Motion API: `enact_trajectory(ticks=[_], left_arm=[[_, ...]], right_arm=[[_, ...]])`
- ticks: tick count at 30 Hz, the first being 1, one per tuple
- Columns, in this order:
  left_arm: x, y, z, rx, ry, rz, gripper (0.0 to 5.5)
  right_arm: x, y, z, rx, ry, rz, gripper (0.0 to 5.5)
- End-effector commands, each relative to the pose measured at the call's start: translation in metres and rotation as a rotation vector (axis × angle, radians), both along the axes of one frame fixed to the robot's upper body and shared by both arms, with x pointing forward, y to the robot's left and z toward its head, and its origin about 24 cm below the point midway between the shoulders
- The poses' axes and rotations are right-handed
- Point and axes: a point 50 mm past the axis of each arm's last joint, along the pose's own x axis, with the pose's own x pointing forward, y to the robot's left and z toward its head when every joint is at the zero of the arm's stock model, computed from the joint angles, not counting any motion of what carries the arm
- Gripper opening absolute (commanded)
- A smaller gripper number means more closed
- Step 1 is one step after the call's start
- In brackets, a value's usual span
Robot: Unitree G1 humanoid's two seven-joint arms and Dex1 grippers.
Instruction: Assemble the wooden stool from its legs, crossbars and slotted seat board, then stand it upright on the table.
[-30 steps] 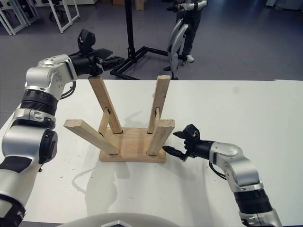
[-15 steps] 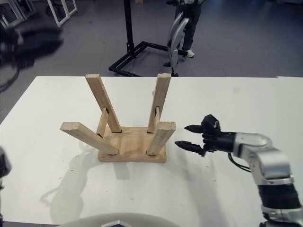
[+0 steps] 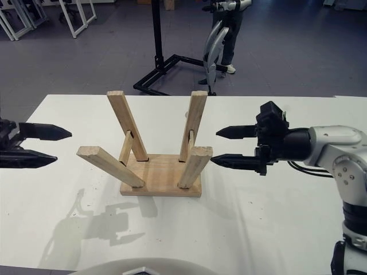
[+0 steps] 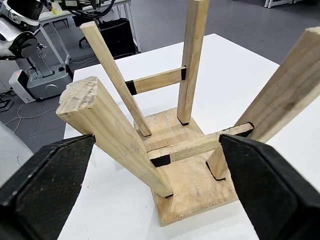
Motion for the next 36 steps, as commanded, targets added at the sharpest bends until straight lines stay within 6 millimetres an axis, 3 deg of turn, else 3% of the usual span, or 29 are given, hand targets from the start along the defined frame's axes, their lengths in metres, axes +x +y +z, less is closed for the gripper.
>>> enact_trajectory(ticks=[1, 5, 9, 12, 18, 26, 31, 36], left_arm=[[0.004, -0.009, -0.010, 0.050, -0.023, -0.013, 3.78], [0.014, -0.028, -0.025, 0.040, -0.027, -0.045, 3.78], [0.017, -0.024, -0.025, 0.031, -0.036, -0.002, 3.78], [0.018, -0.028, -0.025, 0.003, -0.039, -0.003, 3.78], [0.020, -0.034, -0.024, -0.028, -0.027, -0.013, 2.78], [0.011, -0.042, -0.035, -0.046, 0.032, -0.046, 1.39], [0.006, -0.046, -0.044, 0.013, -0.026, -0.042, 1.29], [0.011, -0.054, -0.050, 0.165, -0.125, 0.063, 1.29]], right_arm=[[-0.007, 0.009, 0.001, 0.012, 0.016, 0.055, 4.59], [-0.012, 0.013, 0.000, 0.008, 0.036, 0.096, 4.59], [-0.013, 0.006, -0.002, -0.025, 0.054, 0.098, 4.59], [-0.015, 0.018, -0.008, 0.000, 0.067, 0.136, 4.59], [-0.015, 0.042, -0.024, 0.045, 0.098, 0.170, 4.62], [-0.001, 0.040, -0.025, 0.100, 0.111, 0.097, 2.93], [0.000, 0.038, -0.024, 0.103, 0.121, 0.091, 2.01], [0.002, 0.038, -0.028, 0.046, 0.130, 0.027, 1.94]])
